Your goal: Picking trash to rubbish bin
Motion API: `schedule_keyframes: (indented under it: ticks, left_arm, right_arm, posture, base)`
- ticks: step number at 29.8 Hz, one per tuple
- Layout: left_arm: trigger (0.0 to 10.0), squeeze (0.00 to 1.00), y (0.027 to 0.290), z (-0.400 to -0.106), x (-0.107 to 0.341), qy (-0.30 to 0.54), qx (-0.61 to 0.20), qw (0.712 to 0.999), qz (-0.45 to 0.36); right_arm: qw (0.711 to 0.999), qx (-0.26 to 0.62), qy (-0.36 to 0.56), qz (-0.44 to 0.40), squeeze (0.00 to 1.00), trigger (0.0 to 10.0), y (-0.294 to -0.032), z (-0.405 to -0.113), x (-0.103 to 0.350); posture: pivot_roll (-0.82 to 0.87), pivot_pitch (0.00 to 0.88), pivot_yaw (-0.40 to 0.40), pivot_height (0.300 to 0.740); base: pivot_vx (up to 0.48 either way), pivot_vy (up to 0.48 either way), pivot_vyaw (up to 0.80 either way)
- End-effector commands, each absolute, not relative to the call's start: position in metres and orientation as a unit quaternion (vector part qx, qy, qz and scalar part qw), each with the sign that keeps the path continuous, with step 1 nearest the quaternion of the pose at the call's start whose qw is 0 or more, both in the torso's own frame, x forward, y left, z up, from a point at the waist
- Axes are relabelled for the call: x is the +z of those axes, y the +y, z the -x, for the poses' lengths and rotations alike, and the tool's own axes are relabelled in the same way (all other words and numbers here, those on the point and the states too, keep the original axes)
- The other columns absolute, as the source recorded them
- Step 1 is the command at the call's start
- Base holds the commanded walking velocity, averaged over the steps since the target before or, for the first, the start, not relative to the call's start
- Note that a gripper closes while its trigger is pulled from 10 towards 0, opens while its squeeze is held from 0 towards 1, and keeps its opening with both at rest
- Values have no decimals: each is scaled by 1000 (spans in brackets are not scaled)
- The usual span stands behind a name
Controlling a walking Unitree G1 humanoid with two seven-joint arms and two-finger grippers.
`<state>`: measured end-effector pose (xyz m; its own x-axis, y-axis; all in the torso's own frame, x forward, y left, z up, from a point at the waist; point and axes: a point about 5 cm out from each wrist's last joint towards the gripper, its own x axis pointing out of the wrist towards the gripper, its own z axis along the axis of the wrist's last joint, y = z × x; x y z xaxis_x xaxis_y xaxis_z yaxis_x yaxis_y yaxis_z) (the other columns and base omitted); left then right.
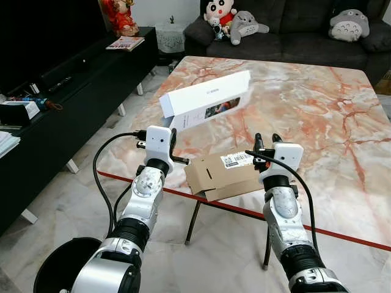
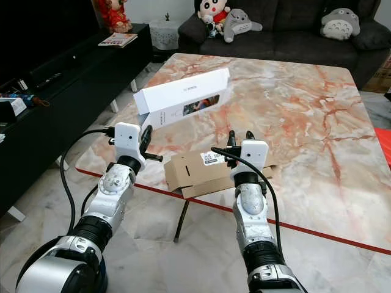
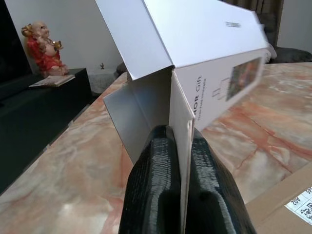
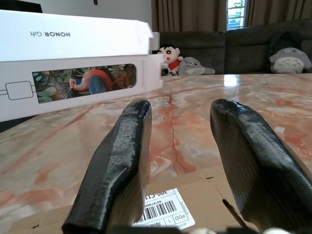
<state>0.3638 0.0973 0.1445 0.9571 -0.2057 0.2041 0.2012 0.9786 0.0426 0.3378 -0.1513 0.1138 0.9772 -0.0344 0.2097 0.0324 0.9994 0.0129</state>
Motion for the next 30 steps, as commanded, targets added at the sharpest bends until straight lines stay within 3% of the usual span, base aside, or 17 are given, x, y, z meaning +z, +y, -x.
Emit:
schedule_keyframes:
  ticks: [1, 30]
  left_arm:
    - [10000, 0, 97, -365, 151, -117, -102, 988, -2]
    - [10000, 0, 97, -364, 151, -122, -109, 987, 0]
  right_arm:
    - [993, -23, -117, -8, 0, 10000, -153, -339, 119]
    - [993, -23, -113, -7, 0, 10000, -153, -338, 117]
  posture:
    - [156, 0, 63, 740]
    - [157, 0, 65, 740]
  base:
    - [0, 0, 0]
    - [-56, 0, 0]
